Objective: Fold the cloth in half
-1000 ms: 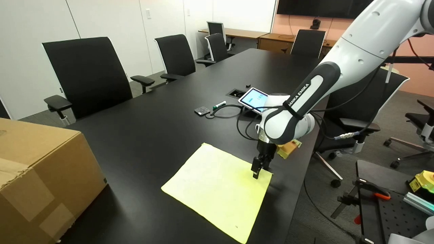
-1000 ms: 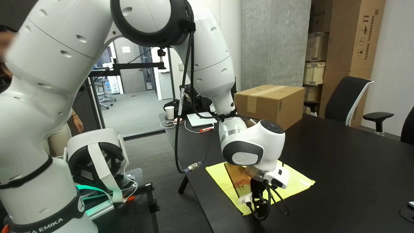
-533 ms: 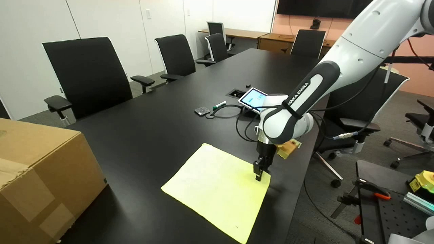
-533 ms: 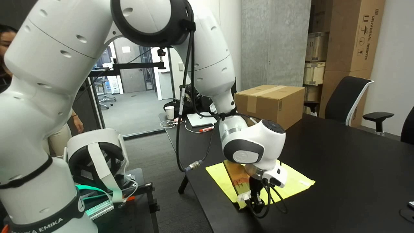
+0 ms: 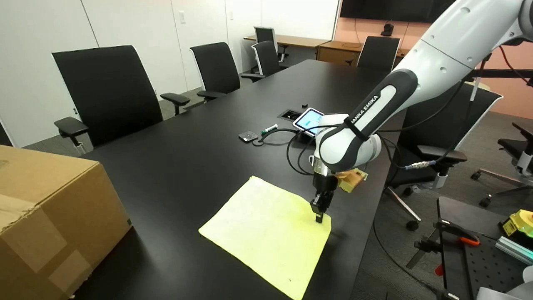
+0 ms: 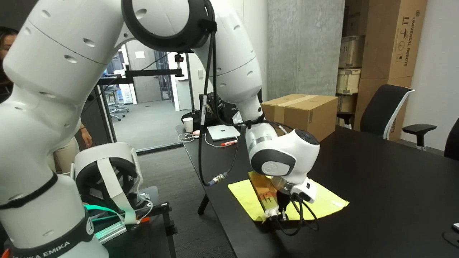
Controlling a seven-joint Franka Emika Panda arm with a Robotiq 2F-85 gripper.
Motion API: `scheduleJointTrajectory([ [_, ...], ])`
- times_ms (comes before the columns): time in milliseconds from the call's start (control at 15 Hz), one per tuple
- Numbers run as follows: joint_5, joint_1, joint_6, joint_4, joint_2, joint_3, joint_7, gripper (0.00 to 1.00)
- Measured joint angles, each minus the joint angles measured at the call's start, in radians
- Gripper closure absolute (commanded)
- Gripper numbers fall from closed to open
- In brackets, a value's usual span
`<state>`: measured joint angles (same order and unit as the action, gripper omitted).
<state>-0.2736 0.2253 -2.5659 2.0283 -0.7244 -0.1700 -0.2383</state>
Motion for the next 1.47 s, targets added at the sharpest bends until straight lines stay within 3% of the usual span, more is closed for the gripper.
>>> scheduleJointTrajectory([
  [667, -0.014, 0.014, 0.183, -0.116, 0.028, -0.014, -0.043, 0.93],
  [1067, -0.008, -0.023, 0.341, -0.321, 0.012, 0.002, -0.029, 0.95],
  [1467, 0.036, -0.127, 0.494, -0.602, -0.105, 0.051, 0.076, 0.96],
])
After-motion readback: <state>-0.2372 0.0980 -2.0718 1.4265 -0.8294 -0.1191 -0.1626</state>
